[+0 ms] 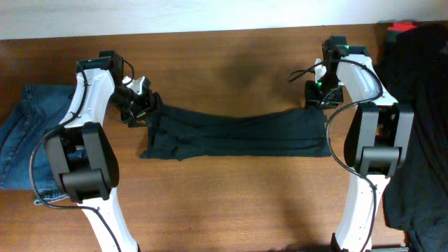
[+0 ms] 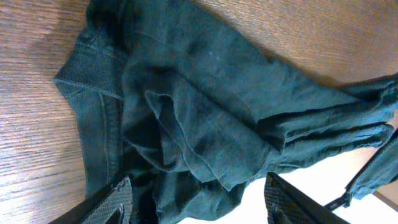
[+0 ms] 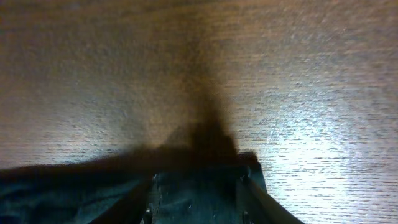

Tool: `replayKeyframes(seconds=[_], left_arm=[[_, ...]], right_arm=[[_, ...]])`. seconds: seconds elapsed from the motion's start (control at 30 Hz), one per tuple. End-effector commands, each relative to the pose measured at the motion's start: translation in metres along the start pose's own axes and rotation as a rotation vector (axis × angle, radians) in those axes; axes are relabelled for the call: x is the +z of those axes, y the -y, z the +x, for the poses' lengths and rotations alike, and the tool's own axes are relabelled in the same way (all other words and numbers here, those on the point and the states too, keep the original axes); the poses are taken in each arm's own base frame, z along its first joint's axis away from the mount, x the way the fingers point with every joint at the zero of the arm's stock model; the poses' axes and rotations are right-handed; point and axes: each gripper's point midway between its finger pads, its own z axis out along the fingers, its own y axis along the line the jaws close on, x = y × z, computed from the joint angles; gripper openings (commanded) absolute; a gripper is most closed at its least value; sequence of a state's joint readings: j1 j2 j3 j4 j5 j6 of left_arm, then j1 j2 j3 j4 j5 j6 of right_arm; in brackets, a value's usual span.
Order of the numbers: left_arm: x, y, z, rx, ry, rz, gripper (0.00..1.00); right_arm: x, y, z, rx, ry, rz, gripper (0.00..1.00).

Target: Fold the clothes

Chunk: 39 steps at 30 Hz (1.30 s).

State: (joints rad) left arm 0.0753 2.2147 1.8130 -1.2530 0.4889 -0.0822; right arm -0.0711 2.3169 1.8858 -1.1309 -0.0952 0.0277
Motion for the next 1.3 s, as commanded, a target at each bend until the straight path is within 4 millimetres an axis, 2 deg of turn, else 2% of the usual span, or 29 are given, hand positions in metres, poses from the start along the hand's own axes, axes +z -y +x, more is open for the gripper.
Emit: replayKeyframes(seconds=[0.0, 0.07, 0.2, 0.3, 0.43, 0.53, 0.7, 0.77, 0.8, 0.9, 1.03, 1.27], left_arm=[[-0.017, 0.005, -0.002, 0.026, 0.045, -0.004, 0.68], [-0.017, 0.005, -0.002, 0.026, 0.045, -0.004, 0.68], [-0.017, 0.005, -0.002, 0.026, 0.045, -0.004, 0.68], [-0.017, 0.005, -0.002, 0.026, 0.045, -0.004, 0.68], [-0.017, 0.005, -0.002, 0.025, 0.044, -0.004, 0.68], [-0.017, 0.005, -0.002, 0.026, 0.045, -0.004, 0.68], [-0.017, 0.005, -0.002, 0.025, 0.044, -0.004, 0.68], [-0.017, 0.005, -0.002, 0.025, 0.044, -0.004, 0.68], [-0.017, 0.005, -0.002, 0.025, 0.043, -0.004, 0.68], [-0.017, 0.005, -0.001, 0.022, 0.038, -0.005, 0.68], [-0.017, 0.005, 0.001, 0.02, 0.034, -0.005, 0.68], [-0.017, 0.003, 0.001, 0.019, 0.033, -0.014, 0.68]], right_arm=[[0.011, 0.001, 0.005, 0.005, -0.024, 0.003, 0.25], [0.011, 0.001, 0.004, 0.008, -0.02, 0.003, 0.04], [0.008, 0.001, 0.001, 0.006, -0.007, 0.002, 0.04], [-0.007, -0.001, -0.001, 0.005, 0.01, 0.001, 0.04], [-0.039, -0.004, 0.002, 0.004, 0.02, 0.001, 0.04], [-0.061, -0.006, 0.021, 0.008, -0.023, -0.002, 0.08], [-0.065, -0.005, 0.052, 0.019, -0.147, 0.004, 0.09], [-0.066, -0.004, 0.059, 0.015, -0.177, 0.008, 0.17], [-0.068, -0.004, 0.066, -0.009, -0.204, 0.006, 0.25], [-0.07, 0.002, 0.076, -0.022, -0.246, 0.043, 0.41], [-0.072, 0.012, 0.082, -0.025, -0.271, 0.094, 0.43], [-0.064, 0.009, 0.054, -0.029, -0.157, 0.078, 0.48]])
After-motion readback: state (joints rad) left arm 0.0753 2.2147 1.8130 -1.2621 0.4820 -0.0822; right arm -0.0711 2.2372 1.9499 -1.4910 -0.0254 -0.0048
